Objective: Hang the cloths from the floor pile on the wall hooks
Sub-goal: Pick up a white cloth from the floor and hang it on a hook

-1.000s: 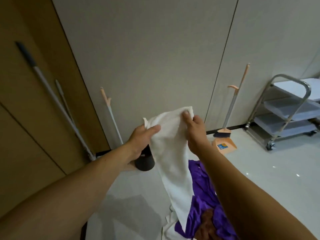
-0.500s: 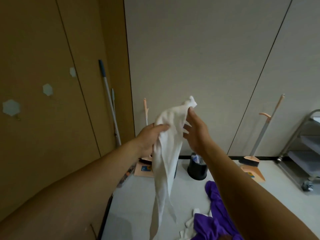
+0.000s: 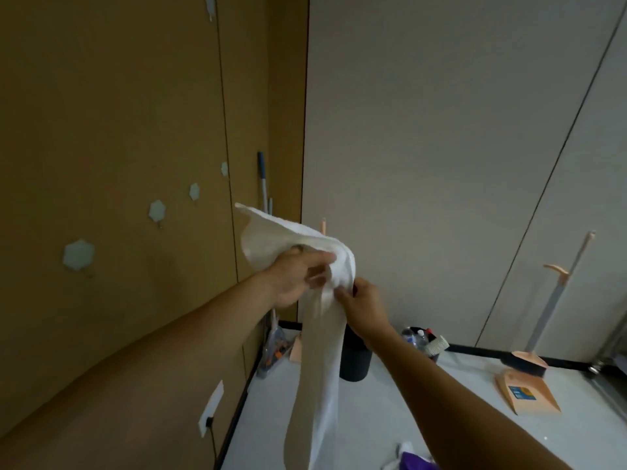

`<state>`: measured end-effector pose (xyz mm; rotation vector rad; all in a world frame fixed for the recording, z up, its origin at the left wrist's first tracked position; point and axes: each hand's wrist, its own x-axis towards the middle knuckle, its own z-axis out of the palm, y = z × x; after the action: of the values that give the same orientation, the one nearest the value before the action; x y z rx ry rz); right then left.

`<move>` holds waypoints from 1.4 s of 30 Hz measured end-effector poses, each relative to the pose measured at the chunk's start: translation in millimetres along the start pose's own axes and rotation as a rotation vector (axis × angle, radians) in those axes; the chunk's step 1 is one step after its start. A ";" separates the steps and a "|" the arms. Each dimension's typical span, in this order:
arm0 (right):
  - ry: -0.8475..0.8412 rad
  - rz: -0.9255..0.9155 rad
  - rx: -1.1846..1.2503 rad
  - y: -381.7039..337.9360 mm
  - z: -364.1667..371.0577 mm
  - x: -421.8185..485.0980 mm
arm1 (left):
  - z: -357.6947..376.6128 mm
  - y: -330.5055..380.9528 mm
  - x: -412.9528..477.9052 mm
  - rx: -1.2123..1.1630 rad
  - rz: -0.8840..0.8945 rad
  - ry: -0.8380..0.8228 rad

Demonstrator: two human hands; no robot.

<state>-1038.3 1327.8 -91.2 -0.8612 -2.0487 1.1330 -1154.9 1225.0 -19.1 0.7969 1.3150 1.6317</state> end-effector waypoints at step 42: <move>-0.514 0.127 0.580 -58.0 -75.8 -94.8 | 15.8 -17.4 -312.5 0.323 0.015 0.993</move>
<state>-937.8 1264.4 -28.1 -0.4363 -1.8724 2.0508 -1006.6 948.9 -19.8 0.1122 2.2926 1.9274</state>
